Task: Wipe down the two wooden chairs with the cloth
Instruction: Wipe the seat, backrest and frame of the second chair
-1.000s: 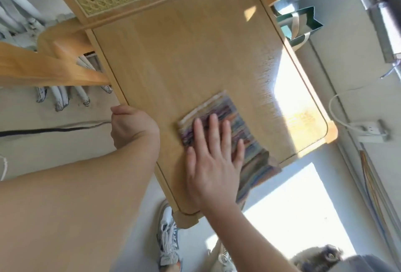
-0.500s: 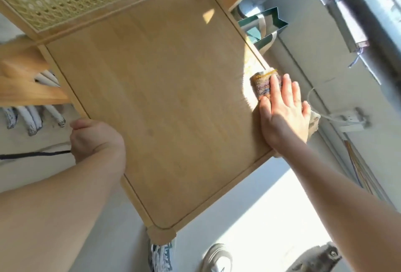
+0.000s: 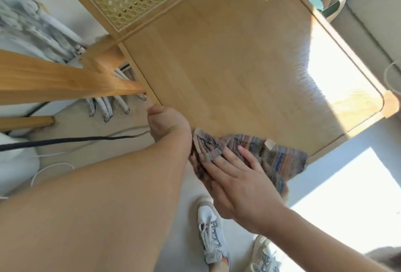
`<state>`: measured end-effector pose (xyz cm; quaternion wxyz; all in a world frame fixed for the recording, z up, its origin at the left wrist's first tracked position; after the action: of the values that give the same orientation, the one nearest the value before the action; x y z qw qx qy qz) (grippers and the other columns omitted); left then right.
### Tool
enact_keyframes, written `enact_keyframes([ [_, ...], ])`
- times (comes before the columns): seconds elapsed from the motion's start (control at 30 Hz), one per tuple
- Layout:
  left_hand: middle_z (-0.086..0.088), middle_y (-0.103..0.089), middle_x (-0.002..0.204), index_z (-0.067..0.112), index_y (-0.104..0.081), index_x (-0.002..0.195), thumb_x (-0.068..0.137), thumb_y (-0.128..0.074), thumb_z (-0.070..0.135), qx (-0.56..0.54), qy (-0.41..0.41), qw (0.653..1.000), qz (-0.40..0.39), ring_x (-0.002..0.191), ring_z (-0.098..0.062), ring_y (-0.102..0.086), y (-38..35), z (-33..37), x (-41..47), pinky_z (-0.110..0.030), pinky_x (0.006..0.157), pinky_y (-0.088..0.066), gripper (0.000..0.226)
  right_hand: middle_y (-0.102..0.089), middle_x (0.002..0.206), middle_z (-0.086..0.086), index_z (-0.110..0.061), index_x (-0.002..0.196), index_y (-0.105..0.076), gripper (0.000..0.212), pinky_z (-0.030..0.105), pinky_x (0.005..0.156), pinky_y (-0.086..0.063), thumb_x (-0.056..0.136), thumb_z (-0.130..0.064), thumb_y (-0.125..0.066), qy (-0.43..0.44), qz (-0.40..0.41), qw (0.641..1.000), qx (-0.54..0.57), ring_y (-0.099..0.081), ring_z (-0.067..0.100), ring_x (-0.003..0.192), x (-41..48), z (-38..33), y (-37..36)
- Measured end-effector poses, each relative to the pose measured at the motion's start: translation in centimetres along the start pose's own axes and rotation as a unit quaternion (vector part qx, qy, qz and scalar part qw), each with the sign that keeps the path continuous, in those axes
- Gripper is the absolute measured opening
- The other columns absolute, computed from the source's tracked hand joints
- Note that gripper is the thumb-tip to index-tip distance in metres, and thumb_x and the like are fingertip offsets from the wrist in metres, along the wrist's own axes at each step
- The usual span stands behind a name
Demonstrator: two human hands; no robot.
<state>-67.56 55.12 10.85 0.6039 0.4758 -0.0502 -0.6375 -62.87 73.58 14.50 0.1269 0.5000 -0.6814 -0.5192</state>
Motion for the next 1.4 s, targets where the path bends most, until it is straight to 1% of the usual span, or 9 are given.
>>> enact_keyframes([
  [0.2,-0.023,-0.048,0.138,-0.007,-0.049,0.130,0.103,-0.025,0.026,-0.087,0.075,0.992,-0.045,0.127,-0.034,-0.043,0.0,-0.7,2.2,-0.034,0.099,-0.032,0.049,-0.049,0.144,-0.012,-0.032,0.139,-0.049,0.046,0.041,0.112,-0.016,0.098,-0.036,-0.029,0.108,0.001,0.991,-0.074,-0.037,0.016,0.139,0.5,2.5,0.4],
  [0.3,-0.017,-0.060,0.117,-0.004,-0.060,0.114,0.098,-0.029,0.035,-0.127,0.096,0.984,-0.077,0.108,-0.031,-0.054,0.7,-0.7,1.2,-0.030,0.087,-0.035,0.053,-0.058,0.136,-0.007,-0.026,0.132,-0.057,0.048,0.046,0.107,-0.023,0.089,-0.035,-0.037,0.091,0.045,0.992,-0.079,-0.050,0.022,0.131,5.3,1.9,1.3],
  [0.43,-0.013,-0.067,0.105,0.012,-0.064,0.084,0.068,-0.033,0.052,-0.159,0.133,0.969,-0.138,0.098,-0.033,-0.060,0.7,-1.2,2.5,-0.044,0.097,-0.045,0.053,-0.048,0.146,-0.008,-0.027,0.134,-0.051,0.045,0.048,0.109,-0.023,0.093,-0.036,-0.036,0.043,0.042,0.994,-0.087,-0.040,0.019,0.139,10.5,0.5,2.4],
  [0.6,-0.010,-0.055,0.123,0.012,-0.047,0.128,0.097,-0.034,0.024,-0.030,-0.001,0.997,-0.067,0.106,-0.027,-0.053,2.8,2.1,1.7,-0.030,0.080,-0.036,0.036,-0.007,0.162,-0.014,-0.034,0.153,-0.015,0.055,0.047,0.113,0.003,0.098,-0.039,-0.015,-0.042,0.041,0.996,-0.067,-0.001,0.012,0.149,16.9,-1.4,4.2],
  [0.7,-0.009,-0.060,0.119,0.012,-0.050,0.125,0.092,-0.038,0.027,-0.094,-0.018,0.991,-0.094,0.101,-0.027,-0.056,2.2,4.6,2.7,-0.033,0.078,-0.040,0.038,0.011,0.161,-0.015,-0.035,0.153,0.002,0.055,0.048,0.111,0.011,0.101,-0.041,-0.017,-0.014,0.023,0.997,-0.071,0.014,0.013,0.148,18.7,-1.5,4.7],
  [0.83,-0.002,-0.055,0.106,0.020,-0.050,0.127,0.097,-0.032,0.031,-0.062,-0.002,0.995,-0.078,0.097,-0.026,-0.051,1.3,7.1,3.0,-0.031,0.079,-0.033,0.036,-0.029,0.157,-0.008,-0.030,0.149,-0.034,0.053,0.049,0.111,-0.014,0.098,-0.040,-0.026,0.146,-0.024,0.979,-0.141,-0.024,0.019,0.146,16.9,1.8,5.9],
  [0.93,-0.004,-0.059,0.113,0.027,-0.047,0.129,0.097,-0.030,0.037,-0.043,-0.012,0.998,-0.054,0.099,-0.028,-0.053,0.2,6.9,2.6,-0.034,0.079,-0.035,0.038,-0.031,0.156,-0.012,-0.037,0.147,-0.035,0.051,0.047,0.109,-0.019,0.098,-0.044,-0.025,0.249,-0.085,0.941,-0.212,-0.027,0.016,0.144,18.6,6.1,8.3],
  [1.2,-0.007,-0.066,0.105,0.031,-0.053,0.120,0.095,-0.026,0.043,0.060,-0.005,0.997,0.040,0.087,-0.030,-0.053,-0.6,6.8,2.4,-0.037,0.071,-0.037,0.038,0.010,0.161,-0.016,-0.036,0.151,0.012,0.053,0.051,0.114,0.009,0.102,-0.041,-0.006,0.180,-0.025,0.966,-0.182,0.011,0.014,0.148,27.9,0.5,9.4],
  [1.4,-0.012,-0.067,0.101,0.022,-0.048,0.122,0.097,-0.022,0.039,0.122,-0.011,0.990,0.069,0.074,-0.028,-0.044,-1.2,7.0,2.3,-0.035,0.064,-0.031,0.040,-0.023,0.159,-0.013,-0.039,0.151,-0.018,0.051,0.044,0.113,-0.004,0.100,-0.045,-0.016,0.251,-0.015,0.947,-0.200,-0.018,0.016,0.147,28.1,7.0,11.9],
])
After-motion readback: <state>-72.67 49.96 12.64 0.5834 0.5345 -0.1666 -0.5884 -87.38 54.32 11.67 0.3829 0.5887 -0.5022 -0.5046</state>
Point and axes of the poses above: each hand's wrist, its own x-axis towards the middle knuckle, its own y-axis out of the back of the hand, z = x × y, the point moved 1 cm from there along x, towards the middle knuckle
